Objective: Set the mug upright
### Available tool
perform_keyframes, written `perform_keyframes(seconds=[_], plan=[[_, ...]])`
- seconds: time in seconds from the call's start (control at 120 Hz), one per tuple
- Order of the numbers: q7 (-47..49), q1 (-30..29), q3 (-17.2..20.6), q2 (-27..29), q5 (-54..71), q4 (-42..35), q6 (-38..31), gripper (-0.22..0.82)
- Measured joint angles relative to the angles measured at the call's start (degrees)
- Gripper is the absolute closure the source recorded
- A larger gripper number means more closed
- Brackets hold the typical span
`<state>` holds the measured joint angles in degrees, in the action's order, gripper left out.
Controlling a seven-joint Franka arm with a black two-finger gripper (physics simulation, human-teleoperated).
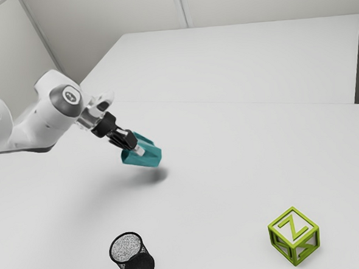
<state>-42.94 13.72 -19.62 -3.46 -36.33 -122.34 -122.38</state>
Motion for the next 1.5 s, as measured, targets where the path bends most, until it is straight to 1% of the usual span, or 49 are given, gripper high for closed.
perform_keyframes(seconds=[0.108,0.208,0.292,0.375,0.5,0.625,0.683,0.783,0.833,1.042,1.342,1.5], plan=[[4.67,4.71,-1.07,0.12,9.88,-0.05,-6.06,0.78],[9.88,8.04,-1.34,0.44,19.73,-0.04,-8.35,0.78],[14.95,10.65,-1.37,2.07,26.41,-0.05,-6.62,0.78],[19.82,13.05,-1.37,3.14,30.47,-0.08,-3.78,0.78],[26.55,16.56,-1.43,3.88,33.46,-0.31,1.06,0.78],[32.60,20.21,-2.33,5.87,35.08,-2.88,4.19,0.78],[35.11,20.01,-3.20,6.82,36.14,-4.02,4.98,0.78],[39.03,15.65,-4.44,7.38,37.46,-5.25,5.91,0.78],[40.92,14.55,-4.61,7.47,37.96,-5.60,6.33,0.78],[47.44,18.08,-6.36,7.60,38.73,-5.90,8.23,0.78],[53.78,17.90,-6.87,7.03,36.84,-5.47,13.24,0.78],[56.10,17.90,-6.85,5.61,35.78,-5.20,14.84,0.78]])
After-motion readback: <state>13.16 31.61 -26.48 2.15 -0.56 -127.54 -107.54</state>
